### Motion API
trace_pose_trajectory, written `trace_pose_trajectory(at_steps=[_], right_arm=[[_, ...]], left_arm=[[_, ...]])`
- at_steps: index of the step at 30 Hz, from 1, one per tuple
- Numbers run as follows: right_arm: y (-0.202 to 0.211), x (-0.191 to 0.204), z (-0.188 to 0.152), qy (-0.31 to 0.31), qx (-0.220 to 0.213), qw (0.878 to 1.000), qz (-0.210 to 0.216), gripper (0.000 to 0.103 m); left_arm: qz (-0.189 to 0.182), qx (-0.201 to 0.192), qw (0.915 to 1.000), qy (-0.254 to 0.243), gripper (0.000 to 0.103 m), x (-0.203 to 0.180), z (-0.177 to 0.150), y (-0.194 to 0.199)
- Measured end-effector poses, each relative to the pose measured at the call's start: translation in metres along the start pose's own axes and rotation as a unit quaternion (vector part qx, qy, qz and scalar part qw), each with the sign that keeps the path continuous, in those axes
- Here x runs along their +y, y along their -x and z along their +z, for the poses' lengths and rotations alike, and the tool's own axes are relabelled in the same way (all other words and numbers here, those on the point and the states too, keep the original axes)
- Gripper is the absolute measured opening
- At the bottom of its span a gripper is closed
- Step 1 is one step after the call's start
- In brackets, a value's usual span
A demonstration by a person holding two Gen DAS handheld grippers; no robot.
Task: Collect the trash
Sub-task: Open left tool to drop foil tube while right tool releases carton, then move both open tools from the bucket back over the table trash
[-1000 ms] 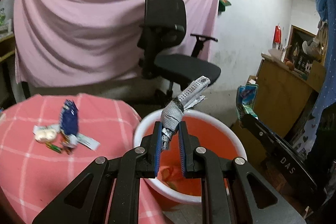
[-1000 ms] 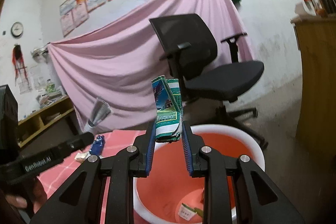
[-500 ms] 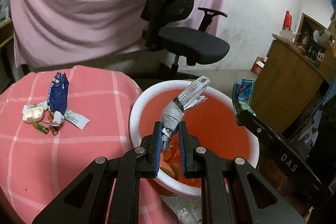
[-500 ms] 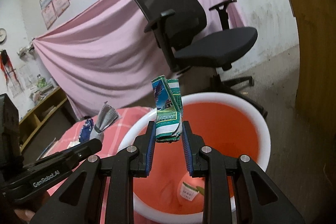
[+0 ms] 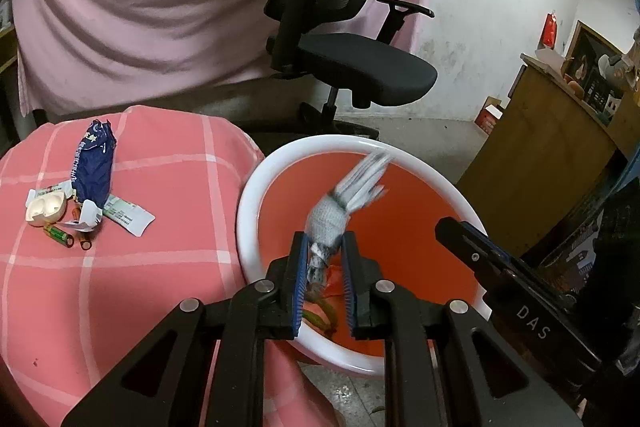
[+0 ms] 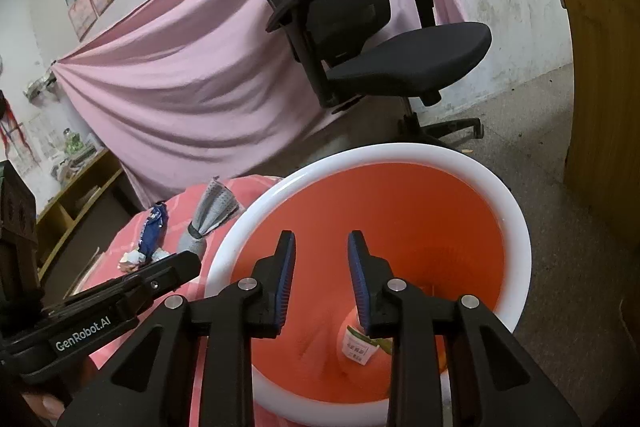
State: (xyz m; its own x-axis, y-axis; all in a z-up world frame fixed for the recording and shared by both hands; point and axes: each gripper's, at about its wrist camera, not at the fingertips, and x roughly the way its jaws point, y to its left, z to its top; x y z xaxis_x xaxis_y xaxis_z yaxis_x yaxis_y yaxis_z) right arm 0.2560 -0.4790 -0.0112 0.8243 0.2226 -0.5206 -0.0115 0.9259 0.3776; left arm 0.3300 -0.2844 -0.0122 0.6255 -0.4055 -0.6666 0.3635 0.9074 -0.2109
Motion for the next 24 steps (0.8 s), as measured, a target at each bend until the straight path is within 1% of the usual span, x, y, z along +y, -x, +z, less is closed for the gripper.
trace_pose_trajectory(at_steps=[3,5,9,10,11,12,13,14,16,19,21,22,23,24], right_arm=[[0.001,0.001,-0.001,0.0,-0.003,1.0,0.0,0.029],[0.002,0.002,0.001,0.001,-0.007,1.0,0.0,0.033],[0.004,0.006,0.004,0.008,-0.018,1.0,-0.003,0.034],[0.005,0.007,0.005,0.009,-0.022,1.0,-0.003,0.036],[0.007,0.008,0.007,0.009,-0.029,1.0,-0.002,0.042],[0.009,0.009,0.008,0.009,-0.036,0.999,-0.001,0.045],[0.011,0.011,0.009,0.009,-0.043,0.999,0.001,0.049],[0.013,0.012,0.01,0.01,-0.051,0.999,0.002,0.049],[0.017,0.017,0.013,0.013,-0.063,0.998,0.004,0.052],[0.021,0.026,0.016,0.02,-0.079,0.997,0.007,0.055],[0.025,0.033,0.018,0.026,-0.092,0.995,0.011,0.063],[0.026,0.036,0.019,0.029,-0.1,0.995,0.012,0.072],[0.029,0.04,0.019,0.031,-0.109,0.993,0.015,0.077],[0.03,0.044,0.02,0.034,-0.116,0.993,0.018,0.078]], left_arm=[[-0.002,-0.001,1.0,0.0,0.016,0.001,0.0,0.002],[-0.001,-0.005,1.0,0.0,0.024,0.002,0.001,0.003],[-0.002,-0.019,0.9998,0.006,0.026,0.008,0.001,0.012],[0.0,-0.023,0.9997,0.008,0.026,0.009,0.001,0.015],[0.001,-0.027,0.9996,0.01,0.026,0.011,0.001,0.018],[0.003,-0.032,0.9994,0.011,0.027,0.013,0.002,0.021],[0.005,-0.038,0.9992,0.012,0.029,0.016,0.002,0.025],[0.007,-0.044,0.9989,0.013,0.032,0.017,0.003,0.029],[0.014,-0.059,0.9981,0.014,0.035,0.021,0.003,0.039],[0.024,-0.076,0.9968,0.012,0.036,0.028,0.005,0.053],[0.031,-0.087,0.9957,0.012,0.039,0.033,0.004,0.062],[0.035,-0.093,0.995,0.013,0.043,0.036,0.004,0.067],[0.038,-0.098,0.9943,0.014,0.046,0.039,0.004,0.071],[0.041,-0.106,0.9934,0.016,0.047,0.042,0.004,0.076]])
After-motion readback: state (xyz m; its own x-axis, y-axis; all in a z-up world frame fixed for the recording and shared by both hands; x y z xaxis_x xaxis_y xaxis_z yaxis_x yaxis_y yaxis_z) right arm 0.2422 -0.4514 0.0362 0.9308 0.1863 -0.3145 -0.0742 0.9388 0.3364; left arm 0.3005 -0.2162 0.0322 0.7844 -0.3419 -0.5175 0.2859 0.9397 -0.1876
